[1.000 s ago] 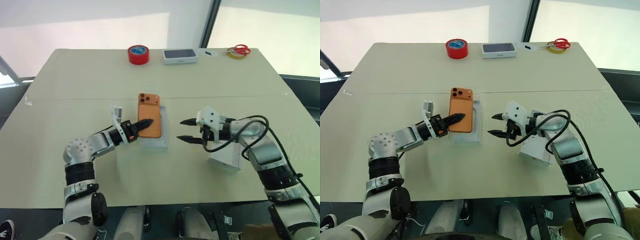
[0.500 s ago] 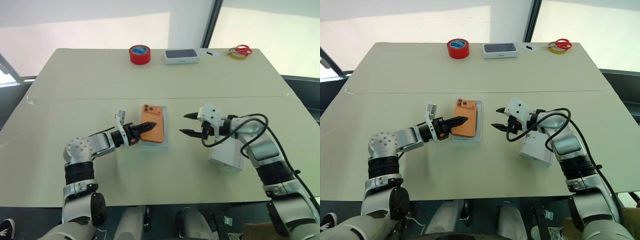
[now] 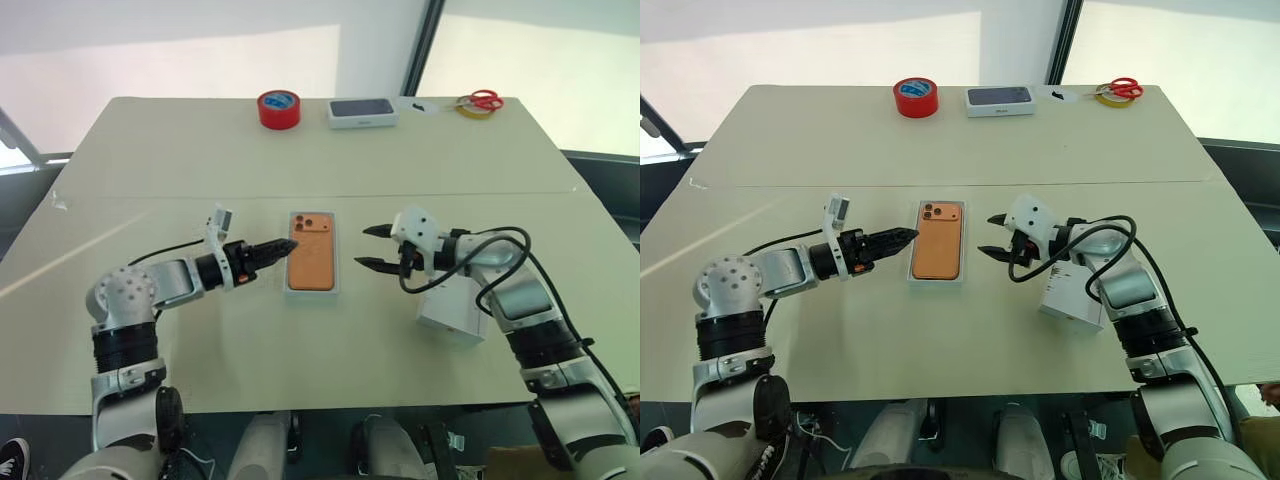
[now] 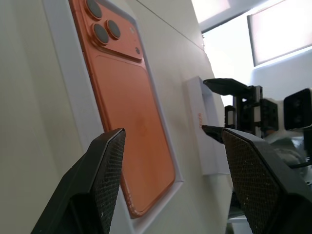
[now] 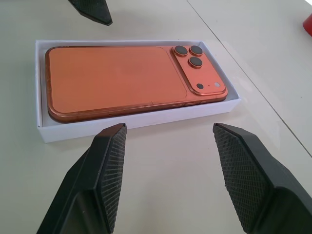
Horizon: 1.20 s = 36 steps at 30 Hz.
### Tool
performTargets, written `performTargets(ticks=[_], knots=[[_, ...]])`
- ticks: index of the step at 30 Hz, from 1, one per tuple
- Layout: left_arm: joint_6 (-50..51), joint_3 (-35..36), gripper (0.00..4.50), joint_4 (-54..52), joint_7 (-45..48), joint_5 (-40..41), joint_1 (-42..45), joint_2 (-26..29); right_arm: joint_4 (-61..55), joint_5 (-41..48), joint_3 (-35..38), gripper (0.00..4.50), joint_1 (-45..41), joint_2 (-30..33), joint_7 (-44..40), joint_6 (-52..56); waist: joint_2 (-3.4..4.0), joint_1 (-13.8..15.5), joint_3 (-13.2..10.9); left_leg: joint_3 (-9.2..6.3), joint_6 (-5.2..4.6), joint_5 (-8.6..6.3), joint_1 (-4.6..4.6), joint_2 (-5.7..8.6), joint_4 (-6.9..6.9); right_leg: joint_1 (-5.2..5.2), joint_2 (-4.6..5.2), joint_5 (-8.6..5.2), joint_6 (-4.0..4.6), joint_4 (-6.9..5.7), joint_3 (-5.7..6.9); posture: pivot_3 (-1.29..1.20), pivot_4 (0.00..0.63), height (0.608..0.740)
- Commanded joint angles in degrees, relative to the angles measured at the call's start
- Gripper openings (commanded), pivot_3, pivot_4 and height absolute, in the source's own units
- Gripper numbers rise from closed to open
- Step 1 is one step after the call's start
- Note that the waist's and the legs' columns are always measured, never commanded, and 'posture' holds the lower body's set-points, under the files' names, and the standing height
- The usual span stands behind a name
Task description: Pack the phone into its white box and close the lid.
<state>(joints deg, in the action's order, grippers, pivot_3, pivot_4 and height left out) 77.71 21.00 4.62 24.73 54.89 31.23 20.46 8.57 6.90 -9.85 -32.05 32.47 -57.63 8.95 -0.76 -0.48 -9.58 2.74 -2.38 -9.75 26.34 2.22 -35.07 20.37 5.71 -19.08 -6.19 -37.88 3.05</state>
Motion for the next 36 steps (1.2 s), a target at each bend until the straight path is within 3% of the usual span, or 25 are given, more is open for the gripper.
performTargets(ticks=[1,2,6,7,15,21,27,36], knots=[[-11.4,-4.1,2.79,-0.4,2.1,-8.1,1.0,3.5,0.2,-1.1,0.0,2.44,-1.3,-0.8,1.2,-2.1,0.0,-0.1,0.0,0.0,0.0,0.0,-0.01,0.0,0.0,0.01,0.0,0.0,0.0,0.0,0.0,0.0,0.15,0.735],[-15.0,-6.2,2.51,0.3,2.7,-11.1,0.9,4.5,0.7,-1.7,-0.3,2.14,-1.4,-1.0,1.7,-2.4,0.0,-0.1,0.0,0.0,0.01,0.0,-0.01,0.0,0.01,0.01,-0.01,0.0,0.0,0.0,0.0,0.0,0.15,0.735],[-27.0,-16.4,0.4,2.8,7.5,-22.3,0.0,8.4,3.3,-5.1,-1.9,0.04,-2.0,-1.9,4.3,-3.7,0.03,-0.1,0.0,0.03,0.03,0.01,-0.01,0.0,0.07,0.06,-0.02,0.0,0.0,0.0,-0.01,0.0,0.15,0.735],[-29.0,-18.3,0.04,3.2,8.7,-24.3,-0.2,9.1,3.7,-5.7,-2.1,0.0,-2.2,-2.2,4.7,-4.0,0.03,-0.1,0.0,0.03,0.03,0.01,-0.01,0.01,0.07,0.15,-0.02,0.0,0.01,0.01,-0.01,0.0,0.15,0.735],[-32.8,-27.6,0.04,6.8,16.0,-30.2,0.3,7.6,5.6,-11.8,-5.0,0.0,-2.6,-3.1,8.1,-7.2,0.08,-0.1,0.0,0.02,0.03,0.0,-0.01,0.0,0.12,0.28,0.04,0.0,0.01,0.02,-0.03,0.0,0.15,0.735],[-34.1,-32.0,0.04,10.2,20.4,-32.5,4.5,1.5,5.1,-12.5,-4.5,0.0,-2.1,-1.2,6.9,-7.8,0.08,1.3,0.0,0.01,-0.03,-0.03,-0.01,0.07,0.02,0.23,0.13,0.0,0.01,0.02,-0.01,0.0,0.15,0.735],[-35.3,-33.9,0.04,13.1,22.1,-33.9,8.9,-5.9,1.8,-11.5,-1.9,0.0,0.8,4.3,4.9,-6.8,0.08,2.0,0.0,0.01,-0.21,-0.13,0.01,0.13,-0.1,0.14,0.2,0.0,0.01,0.1,0.01,0.0,0.15,0.735],[-41.5,-34.2,0.04,22.2,22.9,-38.8,13.5,-11.6,-2.0,-10.9,1.9,0.0,8.4,12.0,2.7,-6.3,0.07,2.7,0.0,0.01,-0.25,-0.14,0.05,0.13,-0.13,-0.02,0.2,0.0,0.01,0.2,0.02,0.0,0.15,0.735]])
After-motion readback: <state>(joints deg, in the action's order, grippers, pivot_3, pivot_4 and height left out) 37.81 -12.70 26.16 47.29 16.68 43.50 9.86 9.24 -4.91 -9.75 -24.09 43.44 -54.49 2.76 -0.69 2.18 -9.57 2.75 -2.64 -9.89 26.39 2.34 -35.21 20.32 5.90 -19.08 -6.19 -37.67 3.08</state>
